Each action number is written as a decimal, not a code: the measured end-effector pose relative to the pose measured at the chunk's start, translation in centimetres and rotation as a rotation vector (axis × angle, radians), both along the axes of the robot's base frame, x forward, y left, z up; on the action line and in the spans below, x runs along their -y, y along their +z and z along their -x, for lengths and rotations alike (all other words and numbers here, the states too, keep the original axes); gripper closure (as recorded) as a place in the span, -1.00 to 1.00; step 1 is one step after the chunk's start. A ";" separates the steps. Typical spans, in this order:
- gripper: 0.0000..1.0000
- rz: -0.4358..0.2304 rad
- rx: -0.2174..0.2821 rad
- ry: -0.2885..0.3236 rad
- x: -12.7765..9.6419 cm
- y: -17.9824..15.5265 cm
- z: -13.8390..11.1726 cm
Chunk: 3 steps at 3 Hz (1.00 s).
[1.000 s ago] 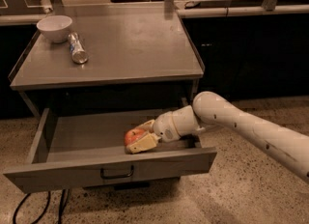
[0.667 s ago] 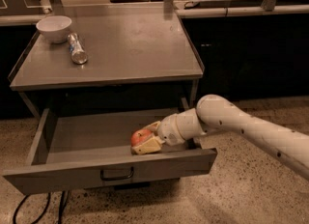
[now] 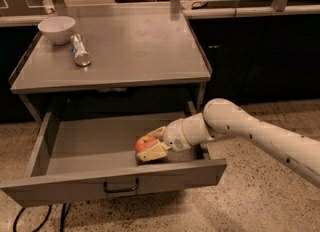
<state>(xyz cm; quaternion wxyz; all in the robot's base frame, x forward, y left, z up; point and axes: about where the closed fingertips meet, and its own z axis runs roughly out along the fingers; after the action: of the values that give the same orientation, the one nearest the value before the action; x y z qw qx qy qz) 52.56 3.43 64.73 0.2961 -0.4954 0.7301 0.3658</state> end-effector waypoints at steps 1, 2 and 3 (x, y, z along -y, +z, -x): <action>-0.32 0.000 0.000 0.000 0.0 0.0 0.0; -0.79 0.000 0.000 0.000 0.0 0.0 0.0; -1.00 0.000 0.000 0.000 0.0 0.0 0.0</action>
Offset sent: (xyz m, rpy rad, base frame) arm 0.0000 0.0000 0.0000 0.0000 0.0000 0.0001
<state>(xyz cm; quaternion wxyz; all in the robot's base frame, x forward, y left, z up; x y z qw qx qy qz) 52.55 3.45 64.72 0.2960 -0.4955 0.7301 0.3659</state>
